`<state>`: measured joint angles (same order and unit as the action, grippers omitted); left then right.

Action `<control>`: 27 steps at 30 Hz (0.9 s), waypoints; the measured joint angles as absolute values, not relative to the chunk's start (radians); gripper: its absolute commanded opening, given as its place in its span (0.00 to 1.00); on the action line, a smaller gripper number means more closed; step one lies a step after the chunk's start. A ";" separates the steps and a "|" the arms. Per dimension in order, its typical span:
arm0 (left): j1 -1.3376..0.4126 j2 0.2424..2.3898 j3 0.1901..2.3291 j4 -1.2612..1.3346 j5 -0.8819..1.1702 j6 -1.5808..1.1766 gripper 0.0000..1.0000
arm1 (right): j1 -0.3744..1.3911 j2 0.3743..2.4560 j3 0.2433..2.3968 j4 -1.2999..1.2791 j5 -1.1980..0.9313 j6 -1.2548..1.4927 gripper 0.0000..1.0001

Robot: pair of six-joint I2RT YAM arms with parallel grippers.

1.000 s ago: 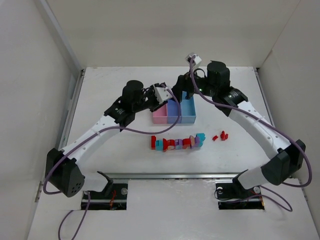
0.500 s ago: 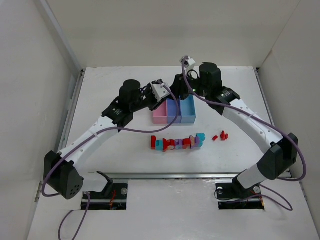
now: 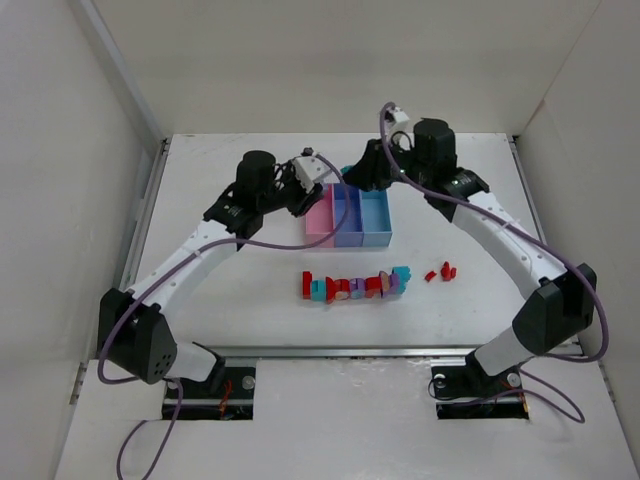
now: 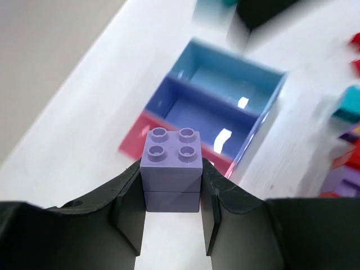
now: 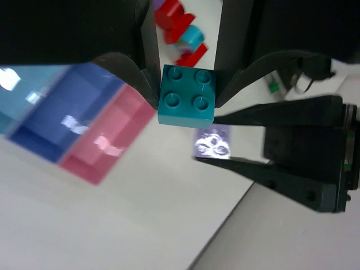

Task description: Sort the legos into containers by color

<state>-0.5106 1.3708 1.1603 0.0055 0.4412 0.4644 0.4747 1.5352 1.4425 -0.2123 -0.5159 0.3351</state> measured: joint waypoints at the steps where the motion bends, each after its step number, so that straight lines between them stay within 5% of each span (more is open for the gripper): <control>1: -0.485 1.381 1.160 -0.019 0.430 0.458 0.00 | 0.443 1.534 1.443 -0.211 -0.508 0.336 0.00; 9: -0.438 1.415 1.159 -0.124 0.355 0.430 0.00 | 0.323 1.554 1.449 -0.231 -0.367 0.337 0.00; 16: -0.442 1.418 1.159 -0.136 0.305 0.381 0.00 | 0.336 1.869 1.584 -0.416 -0.142 0.276 0.01; 19: -0.442 1.418 1.159 -0.136 0.300 0.371 0.00 | 0.337 1.921 1.555 -0.490 -0.095 0.261 0.14; 24: -0.442 1.418 1.159 -0.136 0.303 0.360 0.00 | 0.342 1.913 1.555 -0.523 -0.066 0.247 0.54; 27: -0.442 1.418 1.159 -0.136 0.307 0.357 0.00 | 0.343 1.906 1.555 -0.524 -0.064 0.236 0.68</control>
<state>-0.4416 1.4178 1.1595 -0.1360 0.3073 0.3569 0.3428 1.9060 1.5547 -0.5236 -0.0635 0.2359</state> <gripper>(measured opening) 0.333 0.583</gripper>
